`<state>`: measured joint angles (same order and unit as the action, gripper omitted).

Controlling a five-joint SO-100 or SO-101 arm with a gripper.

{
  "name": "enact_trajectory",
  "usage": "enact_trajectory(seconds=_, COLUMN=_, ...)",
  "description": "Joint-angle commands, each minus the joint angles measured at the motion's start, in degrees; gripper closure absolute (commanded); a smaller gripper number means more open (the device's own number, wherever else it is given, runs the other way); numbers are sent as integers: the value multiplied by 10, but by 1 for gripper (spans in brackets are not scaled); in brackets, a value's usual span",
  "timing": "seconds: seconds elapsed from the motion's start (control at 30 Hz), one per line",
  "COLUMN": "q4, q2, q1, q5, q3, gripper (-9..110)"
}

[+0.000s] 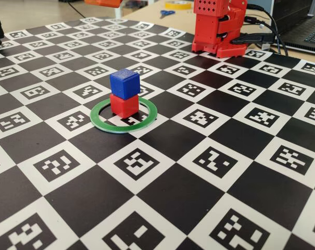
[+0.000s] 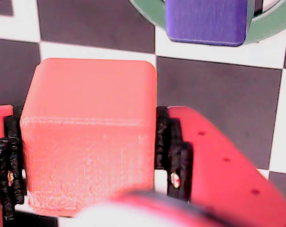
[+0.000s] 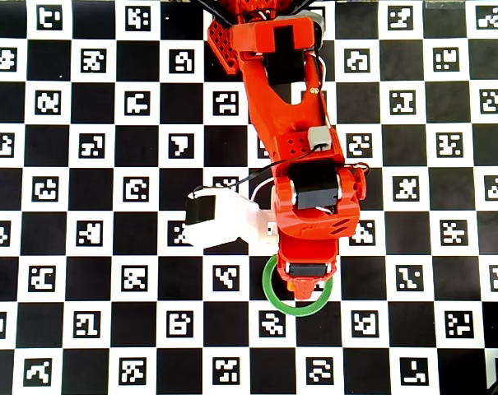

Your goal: Grab the red cube then put it in the green circle then put the blue cube on top and finally the orange cube on top

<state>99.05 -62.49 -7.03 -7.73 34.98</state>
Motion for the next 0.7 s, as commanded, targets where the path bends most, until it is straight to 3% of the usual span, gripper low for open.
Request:
enact_trajectory(seconds=0.0, q4=12, q2=-16, q1=-19, q5=-3, q3=-20, gripper=94)
enact_trajectory(seconds=0.67, q4=-75, q2=-1, q1=-22, q5=-1, q3=115, gripper=94)
